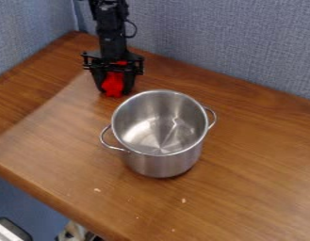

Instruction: Put the red object in the metal pot

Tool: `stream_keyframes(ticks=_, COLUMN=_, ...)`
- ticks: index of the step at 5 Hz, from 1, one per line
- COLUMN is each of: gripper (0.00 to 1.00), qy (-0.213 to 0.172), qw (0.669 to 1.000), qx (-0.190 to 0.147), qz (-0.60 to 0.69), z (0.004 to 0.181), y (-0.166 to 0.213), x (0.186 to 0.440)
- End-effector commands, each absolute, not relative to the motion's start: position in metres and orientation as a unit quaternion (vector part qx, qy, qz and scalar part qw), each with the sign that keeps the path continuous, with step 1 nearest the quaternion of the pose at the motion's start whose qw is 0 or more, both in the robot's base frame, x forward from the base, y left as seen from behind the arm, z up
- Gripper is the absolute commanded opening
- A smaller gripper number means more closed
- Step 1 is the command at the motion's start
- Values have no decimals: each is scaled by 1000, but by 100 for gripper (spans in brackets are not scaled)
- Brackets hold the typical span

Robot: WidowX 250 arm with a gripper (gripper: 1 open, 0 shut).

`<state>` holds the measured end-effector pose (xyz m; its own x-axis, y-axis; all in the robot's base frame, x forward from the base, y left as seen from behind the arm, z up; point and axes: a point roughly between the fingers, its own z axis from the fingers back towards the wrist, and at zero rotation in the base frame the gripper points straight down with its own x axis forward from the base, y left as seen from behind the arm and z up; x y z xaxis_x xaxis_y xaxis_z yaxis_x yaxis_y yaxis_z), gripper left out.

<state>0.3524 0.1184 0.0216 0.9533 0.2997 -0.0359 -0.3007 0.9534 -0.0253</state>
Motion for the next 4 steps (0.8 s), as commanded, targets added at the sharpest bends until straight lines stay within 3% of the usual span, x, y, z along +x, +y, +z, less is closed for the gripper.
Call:
stream_keyframes(ticks=1, gripper=0, qy=20, qw=993, qx=-20, qz=116, z=24, y=107, x=349)
stream_keyframes(ticks=4, gripper=0, qy=16, qw=991, qx=-26, qz=130, z=42, y=115, x=359)
